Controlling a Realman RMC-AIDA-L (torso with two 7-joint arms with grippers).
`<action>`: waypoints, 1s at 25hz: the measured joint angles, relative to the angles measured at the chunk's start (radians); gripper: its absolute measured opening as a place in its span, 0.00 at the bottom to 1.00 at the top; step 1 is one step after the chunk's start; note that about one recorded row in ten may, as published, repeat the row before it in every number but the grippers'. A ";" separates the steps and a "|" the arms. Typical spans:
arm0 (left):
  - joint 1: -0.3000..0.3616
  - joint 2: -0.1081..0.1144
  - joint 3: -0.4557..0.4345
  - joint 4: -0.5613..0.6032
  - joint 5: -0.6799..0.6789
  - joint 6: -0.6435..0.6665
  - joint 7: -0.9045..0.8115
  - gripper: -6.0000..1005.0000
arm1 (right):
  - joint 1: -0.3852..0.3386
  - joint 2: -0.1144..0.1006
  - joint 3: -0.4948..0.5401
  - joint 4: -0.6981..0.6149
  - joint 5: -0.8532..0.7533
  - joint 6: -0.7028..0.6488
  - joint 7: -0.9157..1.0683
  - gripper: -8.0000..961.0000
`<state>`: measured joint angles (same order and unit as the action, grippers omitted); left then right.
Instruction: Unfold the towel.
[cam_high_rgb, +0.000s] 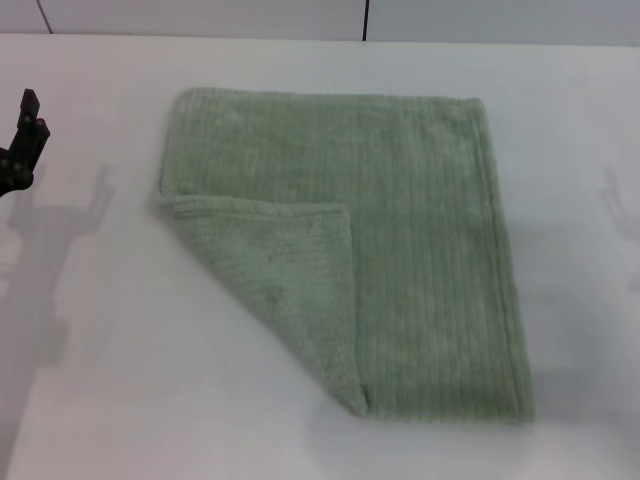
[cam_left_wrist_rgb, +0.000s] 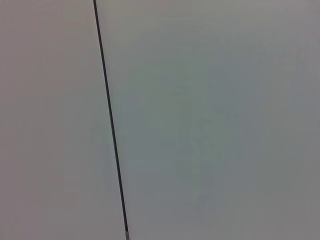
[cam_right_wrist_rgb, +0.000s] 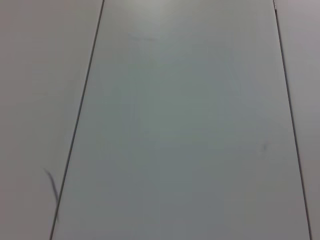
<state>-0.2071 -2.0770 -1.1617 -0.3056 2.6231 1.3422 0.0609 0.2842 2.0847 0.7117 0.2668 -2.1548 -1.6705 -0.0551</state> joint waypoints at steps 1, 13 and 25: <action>0.000 0.000 0.000 -0.001 0.000 0.000 0.000 0.81 | 0.001 0.000 0.000 0.000 0.000 0.000 0.000 0.86; -0.005 -0.001 0.001 -0.003 0.000 -0.003 -0.002 0.80 | 0.013 -0.005 -0.002 0.007 -0.003 0.057 0.105 0.86; -0.034 0.000 -0.002 -0.020 -0.001 -0.102 0.000 0.80 | 0.145 -0.187 0.022 0.366 -0.188 0.597 0.225 0.82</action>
<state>-0.2409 -2.0772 -1.1641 -0.3251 2.6218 1.2397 0.0609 0.4297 1.8975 0.7332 0.6332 -2.3426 -1.0739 0.1695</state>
